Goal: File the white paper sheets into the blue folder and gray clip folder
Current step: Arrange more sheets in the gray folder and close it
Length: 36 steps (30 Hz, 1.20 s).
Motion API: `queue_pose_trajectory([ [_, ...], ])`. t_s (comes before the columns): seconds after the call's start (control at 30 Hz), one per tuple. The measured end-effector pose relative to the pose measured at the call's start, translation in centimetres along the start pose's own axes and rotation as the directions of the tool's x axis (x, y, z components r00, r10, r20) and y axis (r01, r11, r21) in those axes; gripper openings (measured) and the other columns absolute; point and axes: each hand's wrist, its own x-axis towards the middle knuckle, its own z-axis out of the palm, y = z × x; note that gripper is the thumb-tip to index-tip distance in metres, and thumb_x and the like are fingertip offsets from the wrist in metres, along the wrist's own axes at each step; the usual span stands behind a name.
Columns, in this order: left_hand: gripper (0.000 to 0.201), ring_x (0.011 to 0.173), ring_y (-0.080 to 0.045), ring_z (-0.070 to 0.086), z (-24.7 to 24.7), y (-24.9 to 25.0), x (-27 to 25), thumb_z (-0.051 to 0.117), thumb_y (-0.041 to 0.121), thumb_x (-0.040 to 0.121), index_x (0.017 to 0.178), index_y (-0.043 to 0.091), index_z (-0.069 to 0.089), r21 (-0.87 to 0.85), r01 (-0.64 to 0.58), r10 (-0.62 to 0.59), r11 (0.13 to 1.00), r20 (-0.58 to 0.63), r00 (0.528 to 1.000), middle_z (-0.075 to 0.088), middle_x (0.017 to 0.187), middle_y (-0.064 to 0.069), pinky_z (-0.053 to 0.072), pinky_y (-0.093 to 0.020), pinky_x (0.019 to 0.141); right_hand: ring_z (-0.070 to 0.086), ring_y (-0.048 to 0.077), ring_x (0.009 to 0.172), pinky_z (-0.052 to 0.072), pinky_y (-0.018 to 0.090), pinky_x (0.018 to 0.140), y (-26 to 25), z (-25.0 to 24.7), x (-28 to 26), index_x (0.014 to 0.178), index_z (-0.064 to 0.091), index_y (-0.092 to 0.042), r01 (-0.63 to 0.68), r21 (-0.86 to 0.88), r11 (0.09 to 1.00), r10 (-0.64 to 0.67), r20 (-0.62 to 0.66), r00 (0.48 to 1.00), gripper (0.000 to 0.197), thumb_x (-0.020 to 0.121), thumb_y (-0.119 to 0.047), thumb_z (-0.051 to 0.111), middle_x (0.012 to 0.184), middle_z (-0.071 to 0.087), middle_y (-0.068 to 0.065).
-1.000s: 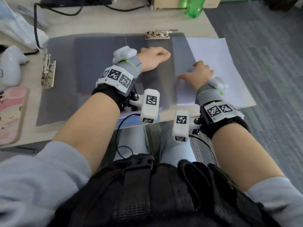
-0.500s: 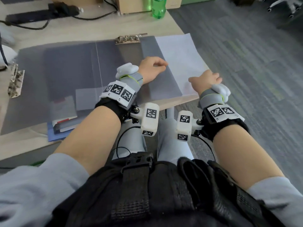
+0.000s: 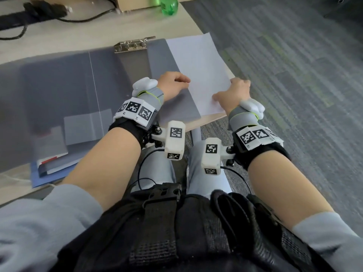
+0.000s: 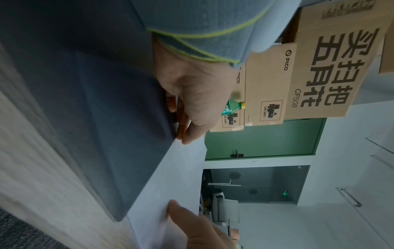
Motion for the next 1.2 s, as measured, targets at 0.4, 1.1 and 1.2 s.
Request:
queue_pose_trajectory([
  [0.4, 0.024, 0.099, -0.009, 0.054, -0.2, -0.4, 0.3, 0.058, 0.011, 0.089, 0.112, 0.009, 0.066, -0.077, -0.009, 0.009, 0.997, -0.001, 1.0, 0.065, 0.118, -0.008, 0.041, -0.021, 0.097, 0.047, 0.03, 0.075, 0.041, 0.033, 0.065, -0.4, -0.6, 0.5, 0.11, 0.061, -0.01, 0.171, 0.121, 0.978, -0.163, -0.076, 0.984, 0.032, 0.083, -0.017, 0.047, 0.088, 0.05, 0.007],
  [1.1, 0.03, 0.085, -0.013, 0.053, -5.3, 3.1, -1.1, 0.04, 0.043, 0.097, 0.113, 0.018, 0.048, -0.528, -0.053, -0.087, 0.847, -0.238, 0.967, 0.052, 0.106, 0.0, 0.046, -0.025, 0.07, 0.03, 0.004, 0.042, 0.012, 0.019, 0.046, -5.2, -6.9, -4.3, 0.069, 0.044, -0.031, 0.747, 0.325, 0.581, -0.334, -0.741, 0.582, 0.034, 0.09, -0.005, 0.043, 0.049, 0.017, -0.015],
  [1.2, 0.03, 0.096, -0.019, 0.058, -7.0, 3.3, -1.6, 0.04, 0.047, 0.096, 0.103, 0.02, 0.05, -0.548, -0.099, -0.052, 0.83, -0.252, 0.966, 0.056, 0.11, -0.003, 0.053, -0.036, 0.085, 0.03, 0.003, 0.041, 0.015, 0.015, 0.044, -5.6, -7.3, -4.6, 0.082, 0.06, 0.001, 0.77, 0.354, 0.531, -0.278, -0.785, 0.553, 0.022, 0.092, -0.006, 0.041, 0.049, 0.019, -0.014],
])
